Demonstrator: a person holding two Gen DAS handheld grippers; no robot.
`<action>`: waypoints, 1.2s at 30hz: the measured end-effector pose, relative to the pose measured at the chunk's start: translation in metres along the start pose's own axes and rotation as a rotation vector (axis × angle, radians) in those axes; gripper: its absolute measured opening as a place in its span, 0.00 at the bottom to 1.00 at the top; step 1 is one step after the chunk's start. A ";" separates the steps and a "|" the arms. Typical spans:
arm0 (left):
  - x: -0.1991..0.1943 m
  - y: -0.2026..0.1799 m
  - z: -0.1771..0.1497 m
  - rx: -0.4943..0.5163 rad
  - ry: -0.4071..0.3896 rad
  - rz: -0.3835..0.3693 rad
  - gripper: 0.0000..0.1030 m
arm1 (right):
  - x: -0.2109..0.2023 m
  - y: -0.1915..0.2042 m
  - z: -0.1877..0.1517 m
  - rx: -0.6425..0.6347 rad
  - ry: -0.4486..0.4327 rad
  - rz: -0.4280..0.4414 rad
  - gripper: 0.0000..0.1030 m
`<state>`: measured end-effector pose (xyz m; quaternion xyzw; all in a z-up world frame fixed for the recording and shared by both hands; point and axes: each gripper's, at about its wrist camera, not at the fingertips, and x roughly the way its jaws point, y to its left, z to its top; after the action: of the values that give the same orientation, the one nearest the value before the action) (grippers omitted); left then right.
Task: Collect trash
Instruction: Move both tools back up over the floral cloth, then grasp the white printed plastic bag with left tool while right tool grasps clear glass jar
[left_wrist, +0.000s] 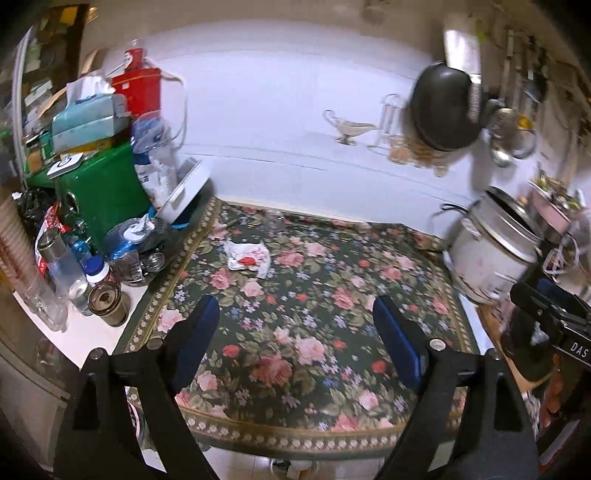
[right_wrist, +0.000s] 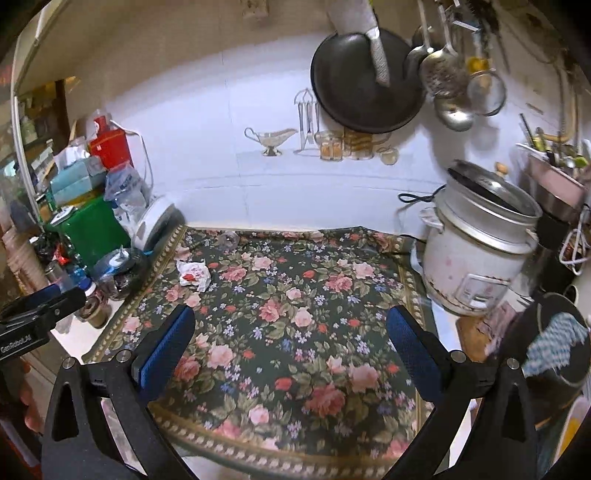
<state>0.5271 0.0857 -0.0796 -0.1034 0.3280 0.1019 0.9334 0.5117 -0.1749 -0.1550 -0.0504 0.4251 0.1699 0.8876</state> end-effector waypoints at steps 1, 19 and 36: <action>0.007 0.002 0.003 -0.002 0.005 0.012 0.83 | 0.008 0.001 0.004 0.002 0.006 0.003 1.00; 0.228 0.088 0.037 0.041 0.266 -0.040 0.87 | 0.167 0.058 0.062 -0.041 0.112 -0.157 0.99; 0.404 0.104 0.039 0.080 0.404 -0.103 0.83 | 0.337 0.089 0.077 0.011 0.268 0.021 0.85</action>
<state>0.8322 0.2446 -0.3187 -0.1013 0.5066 0.0181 0.8560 0.7337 0.0138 -0.3620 -0.0634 0.5415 0.1684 0.8212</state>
